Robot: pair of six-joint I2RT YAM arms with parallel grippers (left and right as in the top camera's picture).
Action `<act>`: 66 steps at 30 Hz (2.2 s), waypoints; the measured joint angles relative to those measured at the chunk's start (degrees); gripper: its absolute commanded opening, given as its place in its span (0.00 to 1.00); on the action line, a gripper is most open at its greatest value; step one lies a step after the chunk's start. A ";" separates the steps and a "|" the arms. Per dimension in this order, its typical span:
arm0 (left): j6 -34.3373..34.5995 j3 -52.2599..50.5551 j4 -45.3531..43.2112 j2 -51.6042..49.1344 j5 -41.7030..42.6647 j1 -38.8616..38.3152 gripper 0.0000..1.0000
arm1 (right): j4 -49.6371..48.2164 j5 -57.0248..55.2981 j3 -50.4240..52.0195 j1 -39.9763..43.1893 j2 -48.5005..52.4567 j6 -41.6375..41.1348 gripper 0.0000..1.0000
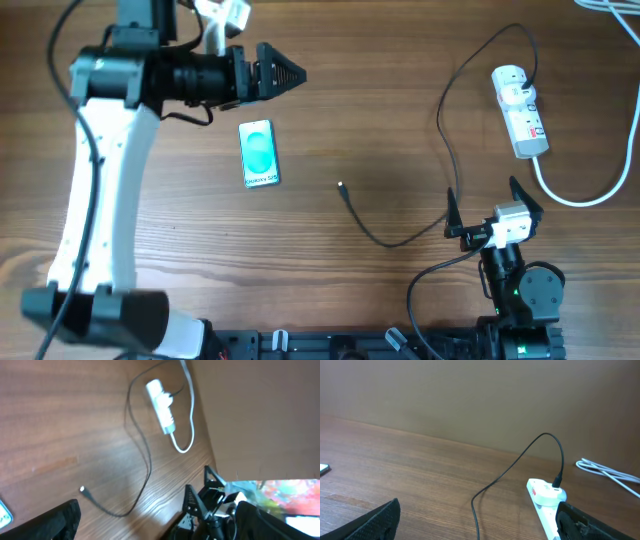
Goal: Plug charger to phone and switch on socket
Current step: 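Swing the left arm up and over toward the blue phone, then lower the left gripper onto the phone's top edge and close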
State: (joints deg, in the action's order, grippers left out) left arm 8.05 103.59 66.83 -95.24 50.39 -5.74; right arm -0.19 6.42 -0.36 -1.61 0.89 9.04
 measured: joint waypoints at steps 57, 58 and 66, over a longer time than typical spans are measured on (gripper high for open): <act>20.41 -0.13 2.23 -22.99 -53.51 -12.00 1.00 | 0.00 0.00 0.00 0.00 0.00 0.00 1.00; 20.37 -0.13 2.34 -22.99 -53.53 -11.85 1.00 | 0.00 0.00 0.00 0.00 0.00 0.00 1.00; 20.04 -5.68 -0.72 -23.06 -53.53 -9.62 1.00 | -0.02 0.00 0.00 0.00 0.00 0.00 1.00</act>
State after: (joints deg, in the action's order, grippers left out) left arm 28.10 97.91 66.11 -118.30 -3.14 -15.35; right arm -0.21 6.42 -0.36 -1.61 0.89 9.04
